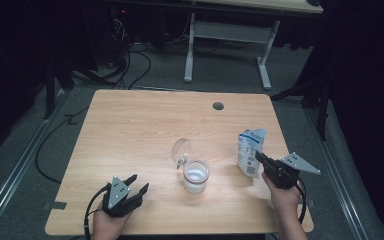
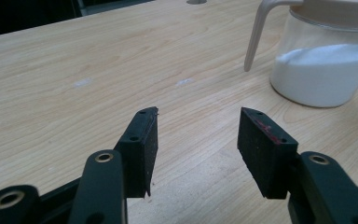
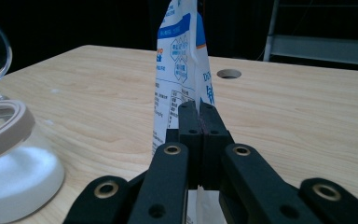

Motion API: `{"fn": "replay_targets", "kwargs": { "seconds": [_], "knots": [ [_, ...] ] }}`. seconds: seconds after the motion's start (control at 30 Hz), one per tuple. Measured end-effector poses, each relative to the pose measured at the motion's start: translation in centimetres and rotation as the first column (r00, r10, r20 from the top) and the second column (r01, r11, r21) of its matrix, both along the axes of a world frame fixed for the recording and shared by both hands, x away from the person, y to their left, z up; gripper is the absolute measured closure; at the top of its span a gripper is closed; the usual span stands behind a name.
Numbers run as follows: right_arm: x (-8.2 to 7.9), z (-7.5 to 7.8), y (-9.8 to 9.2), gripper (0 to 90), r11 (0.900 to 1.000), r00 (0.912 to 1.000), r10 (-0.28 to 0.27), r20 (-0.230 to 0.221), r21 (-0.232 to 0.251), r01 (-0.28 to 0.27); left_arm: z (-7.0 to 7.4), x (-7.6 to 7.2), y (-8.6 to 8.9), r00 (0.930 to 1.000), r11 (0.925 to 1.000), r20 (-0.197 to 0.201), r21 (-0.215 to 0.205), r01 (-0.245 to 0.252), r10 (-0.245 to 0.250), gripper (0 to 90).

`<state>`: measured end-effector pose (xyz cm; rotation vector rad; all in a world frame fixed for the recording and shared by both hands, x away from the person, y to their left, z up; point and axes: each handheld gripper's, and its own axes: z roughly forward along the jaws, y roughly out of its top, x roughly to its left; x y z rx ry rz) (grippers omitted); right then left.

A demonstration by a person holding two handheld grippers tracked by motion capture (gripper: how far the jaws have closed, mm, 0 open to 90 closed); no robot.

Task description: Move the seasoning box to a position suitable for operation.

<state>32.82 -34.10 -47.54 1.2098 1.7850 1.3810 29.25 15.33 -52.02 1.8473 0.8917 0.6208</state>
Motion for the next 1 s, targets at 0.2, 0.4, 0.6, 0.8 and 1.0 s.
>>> {"fn": "replay_targets", "kwargs": {
  "seconds": [0.2, 0.4, 0.6, 0.8, 1.0],
  "knots": [
    [0.3, -0.5, 0.0, 89.8, 1.000, 0.9999, -0.013, 0.010, -0.004, 0.013, -0.1, 0.0, 0.0, 0.9999, 1.0000, -0.003, 0.002, 0.010, -0.010, 48.2],
    [-0.3, -0.9, -0.4, 89.5, 1.000, 0.9997, -0.015, 0.018, -0.014, 0.015, -0.1, 0.1, -0.2, 0.9997, 0.9997, -0.003, 0.007, 0.024, -0.024, 48.1],
    [-0.9, -1.3, -0.4, 88.3, 0.999, 0.9999, -0.016, 0.006, -0.039, 0.016, -0.1, 0.1, -0.3, 0.9994, 0.9994, -0.003, 0.009, 0.033, -0.033, 47.9],
    [-1.3, -1.4, -0.5, 85.8, 0.999, 0.9998, -0.020, -0.001, -0.047, 0.020, -0.1, 0.3, -0.3, 0.9993, 0.9993, -0.005, -0.002, 0.036, -0.036, 47.8],
    [-1.3, -1.5, -0.3, 78.4, 0.998, 0.9996, -0.027, 0.001, -0.051, 0.027, -0.1, 0.4, -0.3, 0.9993, 0.9993, -0.005, -0.002, 0.036, -0.036, 47.7]
  ]
}}
